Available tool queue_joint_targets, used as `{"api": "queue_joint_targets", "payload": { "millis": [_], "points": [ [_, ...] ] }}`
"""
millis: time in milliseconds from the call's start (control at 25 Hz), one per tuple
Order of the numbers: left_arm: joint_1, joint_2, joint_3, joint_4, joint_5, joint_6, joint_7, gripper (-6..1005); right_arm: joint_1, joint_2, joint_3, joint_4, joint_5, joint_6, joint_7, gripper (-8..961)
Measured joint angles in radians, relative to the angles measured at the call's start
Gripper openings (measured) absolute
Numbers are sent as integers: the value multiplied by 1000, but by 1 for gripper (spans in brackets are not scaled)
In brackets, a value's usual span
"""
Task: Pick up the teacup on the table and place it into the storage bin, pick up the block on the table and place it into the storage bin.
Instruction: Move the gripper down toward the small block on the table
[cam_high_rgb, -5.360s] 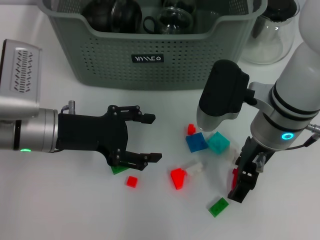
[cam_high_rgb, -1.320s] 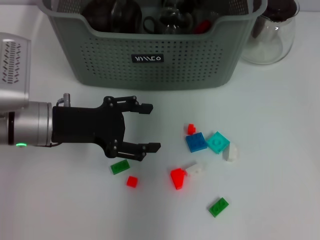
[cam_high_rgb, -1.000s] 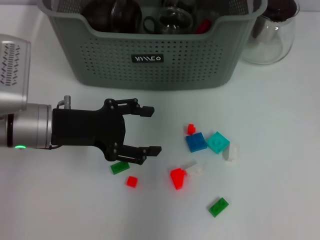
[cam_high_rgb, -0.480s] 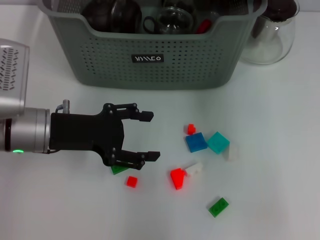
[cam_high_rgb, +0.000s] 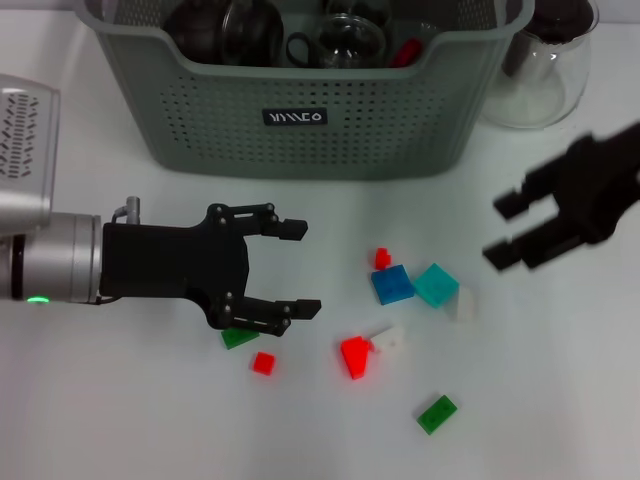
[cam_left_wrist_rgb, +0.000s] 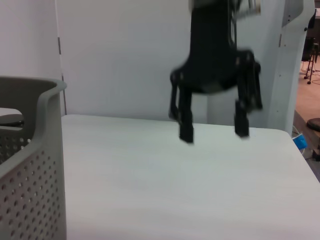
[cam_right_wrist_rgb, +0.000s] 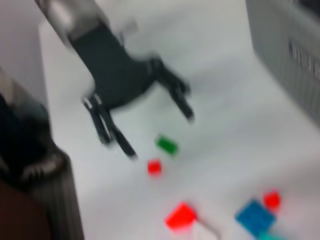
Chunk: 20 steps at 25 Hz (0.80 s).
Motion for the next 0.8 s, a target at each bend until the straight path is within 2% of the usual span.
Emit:
{"api": "queue_joint_targets", "payload": {
  "millis": [120,200,600,800],
  "points": [
    [1,0,0,-1,-2,-1,0,857,6,40,-25,5,-118,13,4,727],
    [2,0,0,-1,-3,-2,0,857,10,58,-65,16,-185,39,26,727],
    [-1,0,0,-6,-5,-5,-3,857,43,58,-372,118,-273,257,160,739],
    [-1,-1,0,-6,-7,-5,-4,857,72,62,-476,201,-301,340,188,753]
  ]
}}
